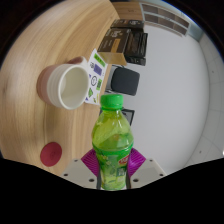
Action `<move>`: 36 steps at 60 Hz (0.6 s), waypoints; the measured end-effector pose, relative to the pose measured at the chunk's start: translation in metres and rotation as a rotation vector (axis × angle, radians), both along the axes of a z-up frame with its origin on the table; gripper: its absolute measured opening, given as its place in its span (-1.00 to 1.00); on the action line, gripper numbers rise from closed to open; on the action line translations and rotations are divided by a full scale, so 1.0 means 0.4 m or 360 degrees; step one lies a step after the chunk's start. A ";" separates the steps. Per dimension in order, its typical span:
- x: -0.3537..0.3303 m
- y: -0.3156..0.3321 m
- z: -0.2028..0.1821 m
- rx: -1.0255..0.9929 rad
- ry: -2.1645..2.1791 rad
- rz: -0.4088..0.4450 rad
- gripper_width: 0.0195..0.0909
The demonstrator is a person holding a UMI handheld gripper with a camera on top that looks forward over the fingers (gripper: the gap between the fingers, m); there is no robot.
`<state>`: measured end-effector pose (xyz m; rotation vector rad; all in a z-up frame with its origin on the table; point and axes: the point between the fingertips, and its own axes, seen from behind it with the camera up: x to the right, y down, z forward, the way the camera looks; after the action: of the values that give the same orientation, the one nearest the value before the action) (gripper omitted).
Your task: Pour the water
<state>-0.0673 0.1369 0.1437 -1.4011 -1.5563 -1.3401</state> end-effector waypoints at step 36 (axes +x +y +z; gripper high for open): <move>-0.030 -0.028 -0.006 -0.0020 0.0213 -0.0061 -0.63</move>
<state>-0.0792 0.1256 0.1412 -1.5035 -1.4589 -1.2340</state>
